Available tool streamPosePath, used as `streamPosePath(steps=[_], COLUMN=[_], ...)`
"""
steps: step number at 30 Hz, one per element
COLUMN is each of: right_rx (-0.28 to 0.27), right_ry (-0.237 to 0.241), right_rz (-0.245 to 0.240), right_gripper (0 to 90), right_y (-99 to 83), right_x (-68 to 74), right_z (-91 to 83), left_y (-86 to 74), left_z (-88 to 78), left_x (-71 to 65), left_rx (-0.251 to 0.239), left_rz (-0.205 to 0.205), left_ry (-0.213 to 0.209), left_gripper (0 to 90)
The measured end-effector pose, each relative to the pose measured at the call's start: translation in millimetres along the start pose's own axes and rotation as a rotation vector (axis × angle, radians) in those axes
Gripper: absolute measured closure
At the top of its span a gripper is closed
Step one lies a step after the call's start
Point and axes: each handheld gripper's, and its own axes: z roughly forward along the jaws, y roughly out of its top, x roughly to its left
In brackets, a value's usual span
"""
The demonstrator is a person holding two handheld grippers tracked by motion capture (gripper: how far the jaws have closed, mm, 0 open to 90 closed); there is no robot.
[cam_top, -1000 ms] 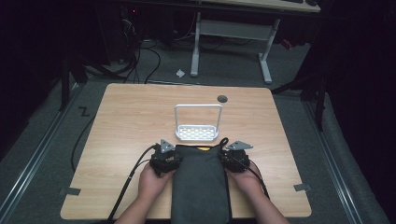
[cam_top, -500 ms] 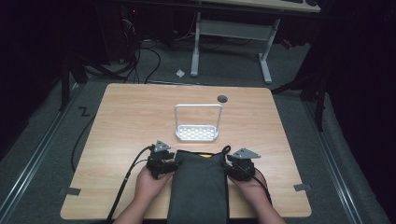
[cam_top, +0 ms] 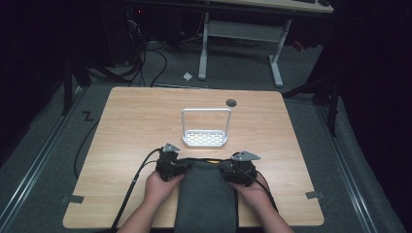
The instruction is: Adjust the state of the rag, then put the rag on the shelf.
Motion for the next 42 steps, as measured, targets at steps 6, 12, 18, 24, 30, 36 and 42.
streamPosePath(steps=[6,12,18,24,30,36,42], right_rx=[-0.012,-0.012,-0.039,-0.085,-0.115,-0.162,-0.219], right_ry=[0.019,0.048,0.051,0.056,0.064,0.053,0.027], right_rz=[0.012,0.003,-0.02,-0.017,-0.006,-0.012,-0.047], right_gripper=[60.1,75.0,77.0,77.2,77.2,77.2,77.1], right_y=[-2.8,-3.0,-2.2,-0.5,0.9,7.7,19.2], right_x=[6.0,10.8,11.3,12.5,11.1,9.3,12.2], right_z=[-2.8,-3.5,-7.1,-13.1,-16.2,-22.8,-33.3], left_y=[-5.9,-7.2,-7.7,-8.5,-3.2,4.7,15.8], left_z=[-1.4,-1.9,-4.8,-6.8,-13.3,-20.7,-34.3], left_x=[7.2,4.5,-0.7,-3.5,-5.7,-9.2,-12.6], left_rx=[-0.025,-0.032,-0.059,-0.07,-0.112,-0.16,-0.228], left_rz=[-0.043,-0.019,0.019,0.023,0.009,0.024,0.035], left_ry=[-0.056,-0.038,-0.003,0.013,0.019,0.028,0.031], left_gripper=[78.6,78.7,78.8,80.7,82.1,82.4,82.4])
